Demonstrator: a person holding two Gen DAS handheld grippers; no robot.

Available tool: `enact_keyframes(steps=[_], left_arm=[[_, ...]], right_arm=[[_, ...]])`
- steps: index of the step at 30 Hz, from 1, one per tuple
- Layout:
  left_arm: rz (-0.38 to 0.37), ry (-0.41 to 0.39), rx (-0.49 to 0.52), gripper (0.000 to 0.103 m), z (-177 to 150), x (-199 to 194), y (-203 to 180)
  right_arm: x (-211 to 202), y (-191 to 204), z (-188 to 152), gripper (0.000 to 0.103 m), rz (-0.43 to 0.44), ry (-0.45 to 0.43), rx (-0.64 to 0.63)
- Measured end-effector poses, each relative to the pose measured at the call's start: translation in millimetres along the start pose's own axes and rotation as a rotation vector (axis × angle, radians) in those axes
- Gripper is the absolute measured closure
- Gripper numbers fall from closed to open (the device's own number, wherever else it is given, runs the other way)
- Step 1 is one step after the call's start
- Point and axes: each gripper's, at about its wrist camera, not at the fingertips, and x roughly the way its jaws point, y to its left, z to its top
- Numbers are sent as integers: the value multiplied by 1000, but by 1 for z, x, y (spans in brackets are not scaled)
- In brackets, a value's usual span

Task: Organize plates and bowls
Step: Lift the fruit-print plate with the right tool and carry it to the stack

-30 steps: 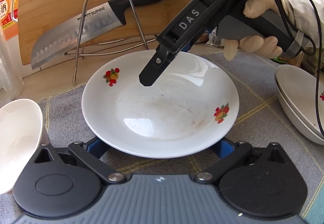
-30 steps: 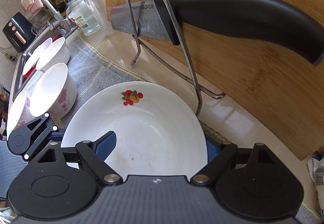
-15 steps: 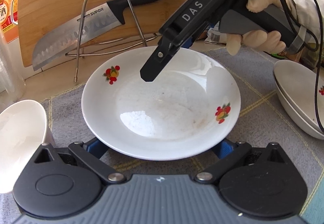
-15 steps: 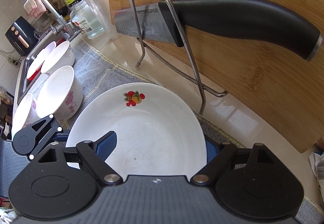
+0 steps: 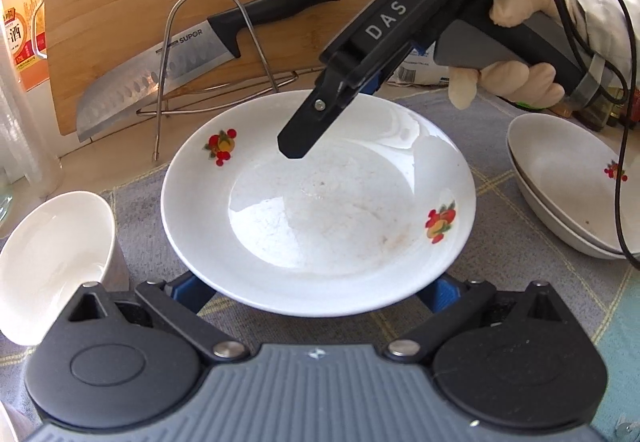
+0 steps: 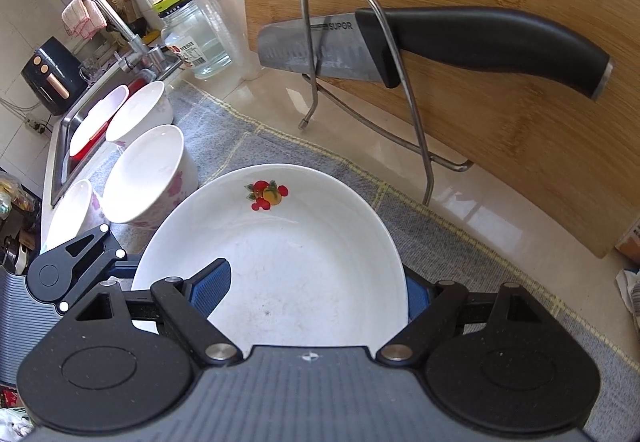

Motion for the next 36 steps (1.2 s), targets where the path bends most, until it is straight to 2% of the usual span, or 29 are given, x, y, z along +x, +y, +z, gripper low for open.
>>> enact_keyframes(steps=[18,36], left_arm=[[-13,6,25,1,1,-36,-26],[-60,-9,75,1,3,-56,-62]], right_arm=[[-37,22,-31,13,31,-66,38],[-79,31,-72,13,-18,-96,67]])
